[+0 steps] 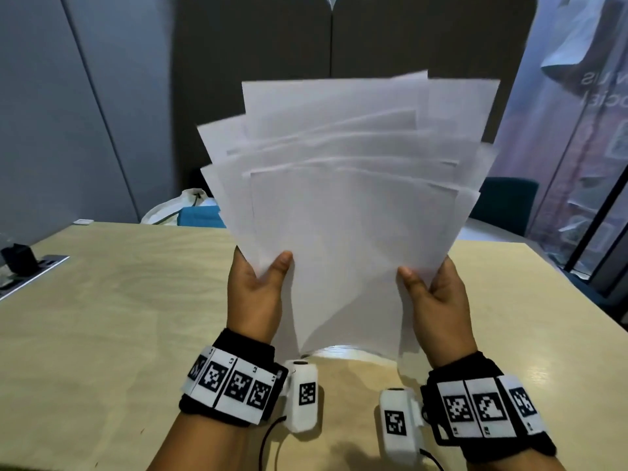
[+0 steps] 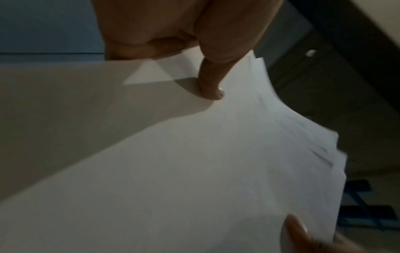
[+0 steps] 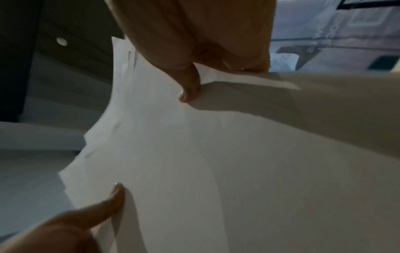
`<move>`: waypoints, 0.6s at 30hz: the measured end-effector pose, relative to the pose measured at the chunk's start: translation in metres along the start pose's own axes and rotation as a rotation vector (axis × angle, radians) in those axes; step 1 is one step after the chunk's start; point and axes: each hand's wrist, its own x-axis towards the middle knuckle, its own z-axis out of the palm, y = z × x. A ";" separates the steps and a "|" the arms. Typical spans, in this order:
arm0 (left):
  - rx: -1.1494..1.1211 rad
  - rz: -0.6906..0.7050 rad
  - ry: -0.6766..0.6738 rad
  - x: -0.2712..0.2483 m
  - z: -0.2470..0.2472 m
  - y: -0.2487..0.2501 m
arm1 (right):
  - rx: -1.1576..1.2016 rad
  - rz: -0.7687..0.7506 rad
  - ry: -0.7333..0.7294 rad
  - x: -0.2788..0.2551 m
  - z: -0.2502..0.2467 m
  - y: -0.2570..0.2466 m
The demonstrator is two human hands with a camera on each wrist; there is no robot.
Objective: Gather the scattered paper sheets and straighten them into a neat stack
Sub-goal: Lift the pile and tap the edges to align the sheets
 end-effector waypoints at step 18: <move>0.032 0.058 -0.011 -0.005 -0.004 0.006 | -0.008 -0.056 0.026 -0.008 -0.004 -0.020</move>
